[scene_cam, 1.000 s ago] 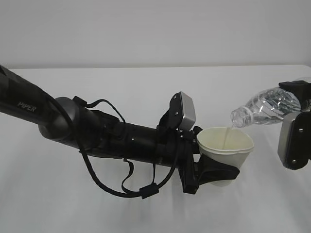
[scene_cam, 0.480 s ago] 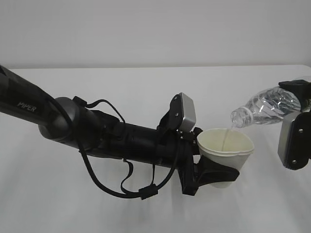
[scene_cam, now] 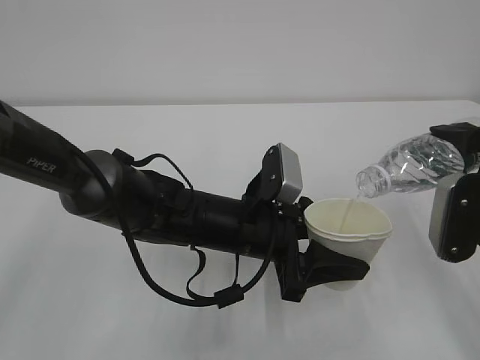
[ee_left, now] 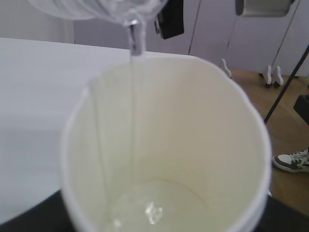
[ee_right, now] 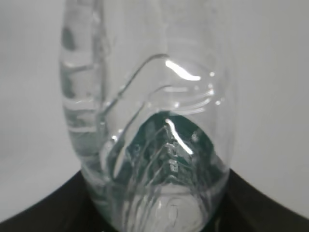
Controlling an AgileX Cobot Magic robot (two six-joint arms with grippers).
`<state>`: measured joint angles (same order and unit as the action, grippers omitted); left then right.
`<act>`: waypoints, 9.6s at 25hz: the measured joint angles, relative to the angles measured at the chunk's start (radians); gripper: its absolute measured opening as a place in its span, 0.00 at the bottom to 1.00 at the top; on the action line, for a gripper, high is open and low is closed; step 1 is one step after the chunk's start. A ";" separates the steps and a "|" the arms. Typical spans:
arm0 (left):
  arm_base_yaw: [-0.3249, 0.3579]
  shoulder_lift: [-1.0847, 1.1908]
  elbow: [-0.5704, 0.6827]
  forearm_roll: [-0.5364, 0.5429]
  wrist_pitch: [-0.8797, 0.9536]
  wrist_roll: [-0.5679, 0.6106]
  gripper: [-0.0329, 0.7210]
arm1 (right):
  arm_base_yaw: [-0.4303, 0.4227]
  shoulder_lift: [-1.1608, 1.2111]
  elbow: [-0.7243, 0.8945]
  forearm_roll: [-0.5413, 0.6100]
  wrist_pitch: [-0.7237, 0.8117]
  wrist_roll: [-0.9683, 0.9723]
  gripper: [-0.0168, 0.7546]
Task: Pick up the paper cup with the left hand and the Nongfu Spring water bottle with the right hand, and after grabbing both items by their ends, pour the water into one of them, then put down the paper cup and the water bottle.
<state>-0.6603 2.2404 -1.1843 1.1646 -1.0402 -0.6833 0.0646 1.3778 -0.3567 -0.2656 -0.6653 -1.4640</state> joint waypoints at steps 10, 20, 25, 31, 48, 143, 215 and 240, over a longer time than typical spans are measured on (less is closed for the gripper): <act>0.000 0.000 0.000 -0.008 0.000 0.000 0.61 | 0.000 0.000 0.000 -0.015 -0.002 -0.002 0.55; 0.000 0.000 0.000 -0.008 0.000 0.000 0.61 | 0.000 0.000 0.000 -0.016 -0.012 -0.002 0.55; 0.000 0.000 0.000 -0.008 0.000 0.000 0.61 | 0.000 0.000 0.000 -0.016 -0.017 -0.002 0.55; 0.000 0.000 0.000 -0.008 0.000 0.000 0.61 | 0.000 0.000 0.000 -0.024 -0.017 -0.004 0.55; 0.000 0.000 0.000 -0.008 0.000 0.000 0.61 | 0.002 0.000 0.000 -0.033 -0.017 -0.004 0.55; 0.000 0.000 0.000 0.004 0.000 0.000 0.61 | 0.003 0.000 0.000 -0.033 -0.024 -0.022 0.55; 0.000 0.000 0.000 0.013 0.000 0.000 0.61 | 0.003 0.000 0.000 -0.034 -0.024 -0.024 0.55; 0.000 0.002 0.000 -0.015 -0.004 0.000 0.61 | 0.003 0.000 0.000 -0.026 -0.024 0.176 0.55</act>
<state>-0.6603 2.2426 -1.1843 1.1498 -1.0440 -0.6833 0.0679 1.3778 -0.3567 -0.2918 -0.6893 -1.2876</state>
